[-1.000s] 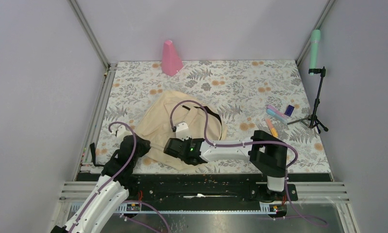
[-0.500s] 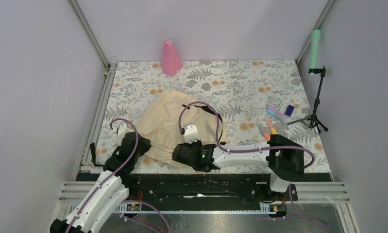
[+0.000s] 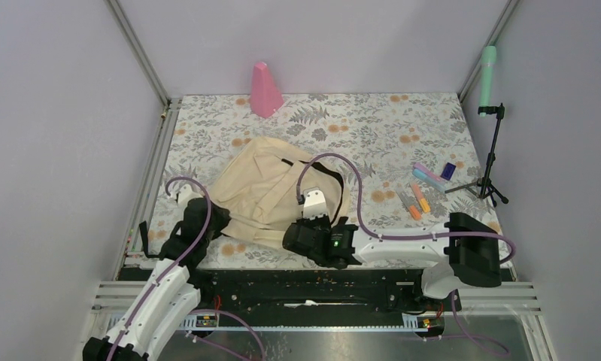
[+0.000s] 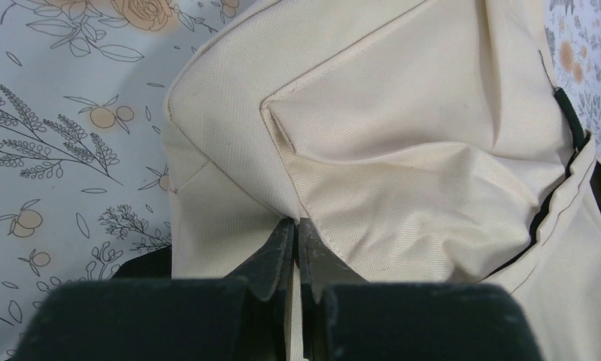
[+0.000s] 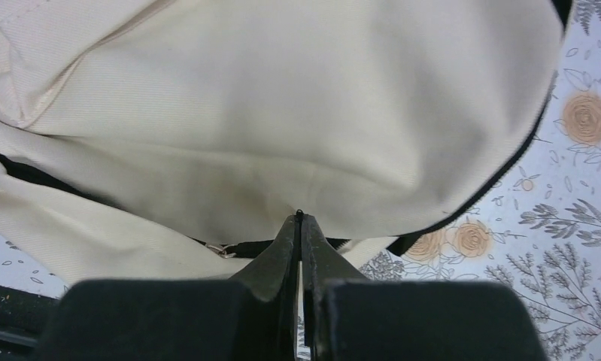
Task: Pack the student bag
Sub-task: Zip the student bag at the center of the board.
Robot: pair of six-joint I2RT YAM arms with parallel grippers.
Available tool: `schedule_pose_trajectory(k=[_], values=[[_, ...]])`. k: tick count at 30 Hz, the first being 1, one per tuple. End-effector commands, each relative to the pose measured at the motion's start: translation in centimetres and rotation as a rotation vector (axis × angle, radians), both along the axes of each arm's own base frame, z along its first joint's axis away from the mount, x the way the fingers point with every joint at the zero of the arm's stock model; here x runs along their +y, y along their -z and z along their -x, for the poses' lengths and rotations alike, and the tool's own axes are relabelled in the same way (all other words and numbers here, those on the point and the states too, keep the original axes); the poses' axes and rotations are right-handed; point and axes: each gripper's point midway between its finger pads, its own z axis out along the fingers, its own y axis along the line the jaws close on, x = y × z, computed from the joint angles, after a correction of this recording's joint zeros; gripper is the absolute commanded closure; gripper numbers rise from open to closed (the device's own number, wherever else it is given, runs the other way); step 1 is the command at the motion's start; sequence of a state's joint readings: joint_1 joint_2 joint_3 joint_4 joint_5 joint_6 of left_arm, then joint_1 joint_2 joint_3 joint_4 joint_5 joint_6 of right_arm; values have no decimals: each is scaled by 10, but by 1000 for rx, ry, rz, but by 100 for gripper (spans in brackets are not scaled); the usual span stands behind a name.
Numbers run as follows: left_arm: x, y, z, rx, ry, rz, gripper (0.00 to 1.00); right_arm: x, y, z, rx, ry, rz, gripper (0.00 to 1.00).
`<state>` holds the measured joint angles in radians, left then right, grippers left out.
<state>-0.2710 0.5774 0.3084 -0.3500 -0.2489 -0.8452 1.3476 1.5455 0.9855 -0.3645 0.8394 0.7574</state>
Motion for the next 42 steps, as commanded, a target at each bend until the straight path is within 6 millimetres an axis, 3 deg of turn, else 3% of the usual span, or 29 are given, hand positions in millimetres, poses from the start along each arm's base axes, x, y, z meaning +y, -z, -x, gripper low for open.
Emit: schedule_pose_trajectory(k=[1, 26, 30, 32, 37, 40, 42], values=[[17, -34, -19, -113, -67, -30, 100, -34, -23, -14, -114, 83, 54, 100], [47, -42, -28, -119, -124, -6, 100, -97, -36, -17, -129, 193, 15, 100], [48, -53, -26, -125, -87, -59, 100, -106, -43, -23, -128, 201, 7, 100], [41, -63, -27, -153, -36, -63, 100, -98, -52, -25, -145, 163, -27, 100], [13, -86, -26, -219, 86, -112, 48, -77, -73, -24, -175, 39, -140, 100], [-6, -107, -23, -258, 163, -171, 33, -69, -81, -23, -180, -9, -169, 100], [-24, -123, -21, -293, 260, -224, 29, -67, -83, -22, -179, -20, -172, 100]])
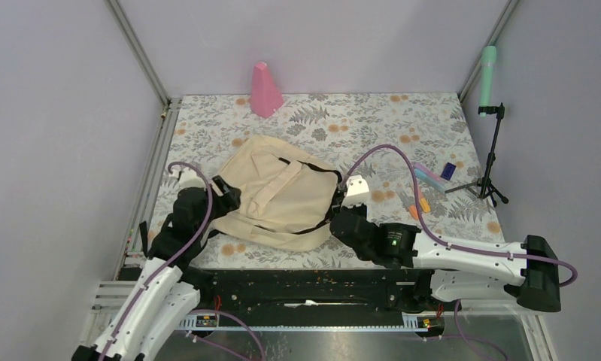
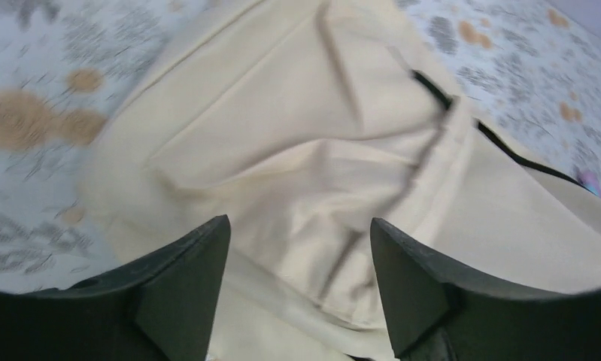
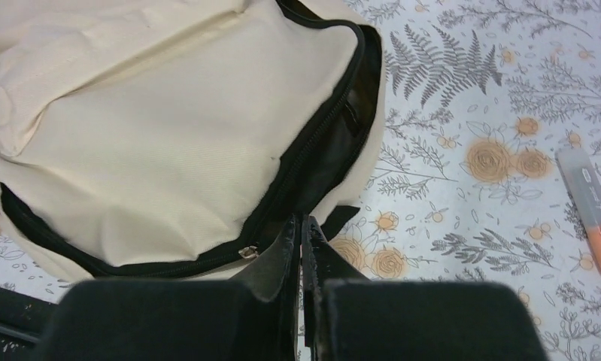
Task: Pack the student bag
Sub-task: Zip the student bag at the center of the board.
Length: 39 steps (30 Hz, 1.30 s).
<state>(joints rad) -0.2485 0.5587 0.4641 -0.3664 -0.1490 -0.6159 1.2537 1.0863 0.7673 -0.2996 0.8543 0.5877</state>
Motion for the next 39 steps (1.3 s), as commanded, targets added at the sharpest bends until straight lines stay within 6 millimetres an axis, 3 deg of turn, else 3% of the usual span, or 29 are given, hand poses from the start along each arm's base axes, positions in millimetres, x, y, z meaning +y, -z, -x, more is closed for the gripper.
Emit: schedule_pose_trajectory(k=[1, 5, 7, 10, 14, 16, 20, 29, 32, 35, 39], values=[[-27, -64, -6, -173, 143, -129, 28, 7, -19, -7, -54, -33, -21, 100], [-91, -73, 7, -202, 425, -164, 30, 8, -20, -8, -57, -16, -47, 100], [-135, -73, 24, -243, 602, -124, 30, 10, -21, -9, -69, -22, -66, 100], [-186, -69, 51, -302, 808, -89, 29, 10, -22, -10, -82, -19, -84, 100], [-226, -67, 74, -346, 950, -60, 25, 3, -29, -11, -105, -2, -94, 100], [-235, -64, 78, -356, 969, -59, 22, 1, -31, -11, -116, -3, -98, 100], [-247, -48, 81, -334, 992, -90, 6, -2, -31, -10, -120, -4, -101, 100], [-252, -13, 71, -266, 909, -344, 8, -1, -30, -9, -110, 0, -119, 100], [-253, -3, 69, -233, 893, -400, 14, -4, -32, -10, -118, 15, -128, 100], [-253, 4, 69, -217, 868, -436, 27, -3, -33, -11, -130, 11, -142, 100], [-250, 12, 68, -189, 823, -467, 58, -2, -32, -12, -138, 9, -138, 100]])
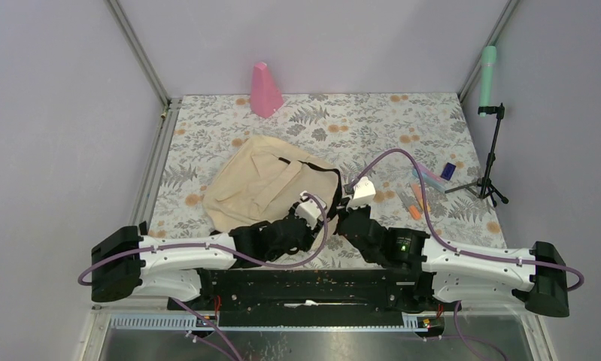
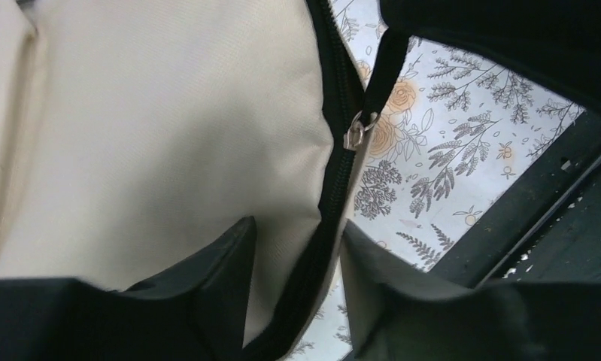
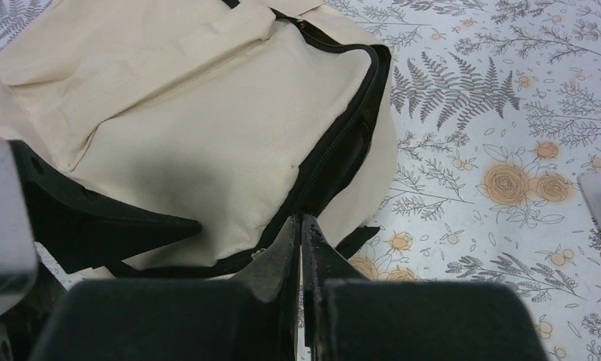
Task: Pack the student bag
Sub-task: Zip the student bag at the center of the board.
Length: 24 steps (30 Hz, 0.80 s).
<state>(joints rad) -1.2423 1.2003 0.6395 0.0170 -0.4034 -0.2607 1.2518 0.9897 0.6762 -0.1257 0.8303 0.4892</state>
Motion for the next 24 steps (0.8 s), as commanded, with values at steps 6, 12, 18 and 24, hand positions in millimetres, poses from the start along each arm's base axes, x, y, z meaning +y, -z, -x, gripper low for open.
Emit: schedule_pose_trajectory(k=[6, 12, 18, 24], values=[[0, -7, -5, -30, -99, 8, 99, -39, -10, -29, -37, 243, 69, 100], [8, 3, 3, -11, -99, -14, 100, -50, -6, -46, -31, 290, 121, 100], [16, 7, 7, -5, -109, -27, 100, -61, -11, -62, -44, 329, 147, 100], [23, 7, 10, 1, -114, -8, 100, -65, -9, -73, -33, 340, 136, 100]])
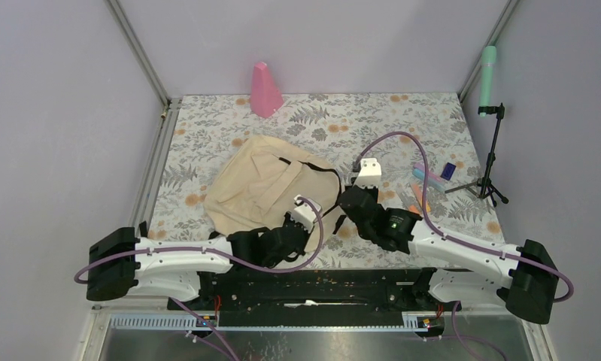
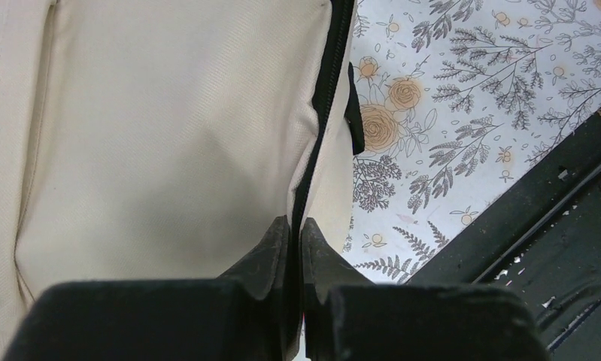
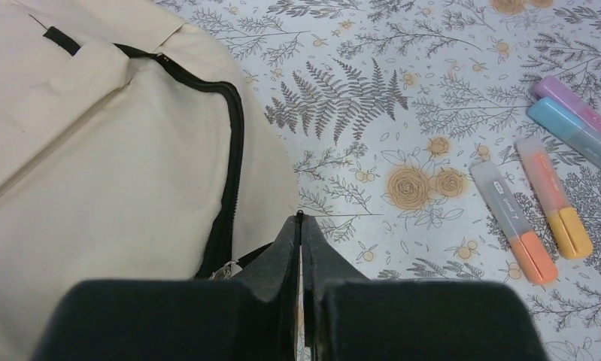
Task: Pack the student bag
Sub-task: Zip the student bag at the center of the board.
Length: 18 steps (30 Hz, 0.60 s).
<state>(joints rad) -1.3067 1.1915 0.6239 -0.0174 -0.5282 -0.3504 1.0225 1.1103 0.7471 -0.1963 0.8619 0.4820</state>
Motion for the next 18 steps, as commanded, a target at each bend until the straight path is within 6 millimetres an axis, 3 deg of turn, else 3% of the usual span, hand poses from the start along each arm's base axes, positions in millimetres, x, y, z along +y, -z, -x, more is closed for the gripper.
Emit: schedule_pose_trajectory(k=[1, 11, 18], values=[[17, 3, 3, 2, -32, -8, 100, -16, -21, -19, -68, 82, 22, 100], [33, 12, 15, 59, -38, 21, 100, 5, -26, -43, -80, 46, 21, 100], [47, 17, 25, 111, -48, 71, 100, 24, -10, -61, -44, 18, 19, 100]])
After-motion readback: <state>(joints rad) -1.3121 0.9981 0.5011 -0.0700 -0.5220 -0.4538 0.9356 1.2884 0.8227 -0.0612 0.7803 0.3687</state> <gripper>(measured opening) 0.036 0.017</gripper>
